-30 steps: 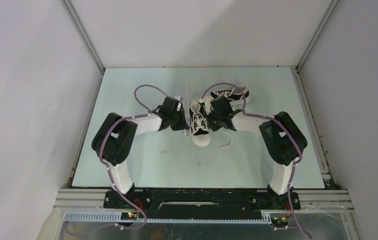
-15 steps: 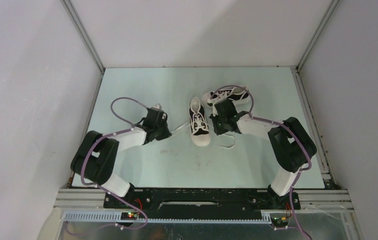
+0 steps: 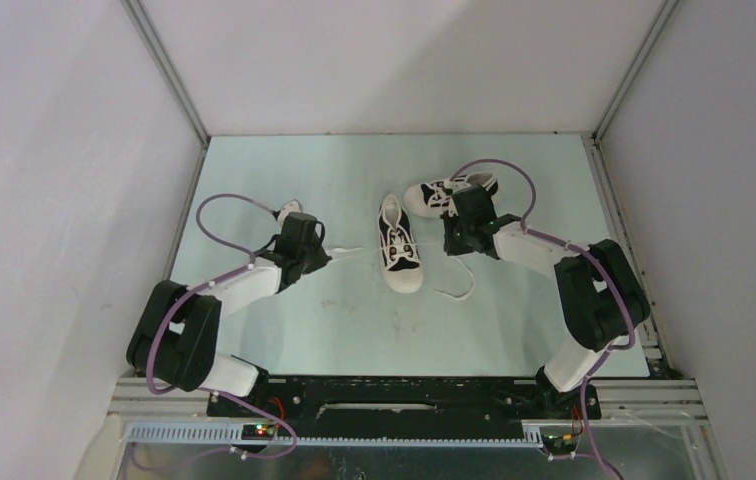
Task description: Tie the shoes
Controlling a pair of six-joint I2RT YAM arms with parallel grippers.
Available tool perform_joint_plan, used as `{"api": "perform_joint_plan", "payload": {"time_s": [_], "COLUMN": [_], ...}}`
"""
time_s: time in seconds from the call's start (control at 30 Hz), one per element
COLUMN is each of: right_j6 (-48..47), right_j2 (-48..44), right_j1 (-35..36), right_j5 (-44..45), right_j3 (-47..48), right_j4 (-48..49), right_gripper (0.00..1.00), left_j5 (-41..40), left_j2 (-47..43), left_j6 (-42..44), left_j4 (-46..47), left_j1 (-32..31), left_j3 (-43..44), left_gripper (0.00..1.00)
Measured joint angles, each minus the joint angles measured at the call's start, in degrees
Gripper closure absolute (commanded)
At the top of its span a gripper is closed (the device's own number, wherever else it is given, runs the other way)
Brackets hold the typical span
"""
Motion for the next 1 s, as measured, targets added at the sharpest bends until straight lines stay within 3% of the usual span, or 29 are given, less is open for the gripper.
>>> {"api": "perform_joint_plan", "payload": {"time_s": [0.3, 0.5, 1.0], "right_j6": [0.22, 0.7, 2.82], "right_j2": [-1.14, -1.09, 3.13], "right_j1": [-1.18, -3.21, -1.38], "right_j5": [0.02, -0.46, 0.52], "right_j3": [3.02, 6.19, 6.6], "right_j4": [-2.36, -3.65, -5.97], "right_gripper": [1.0, 1.0, 1.0], "left_j5": [-3.96, -3.96, 2.97], "left_j2": [-0.59, -1.46, 9.38], "left_j6": [1.46, 1.66, 3.85], "left_j4": [-5.09, -5.55, -4.81], "left_j1": [1.29, 4.33, 5.05], "left_j3": [8.7, 9.84, 10.01], "left_gripper": [1.0, 1.0, 1.0]}}
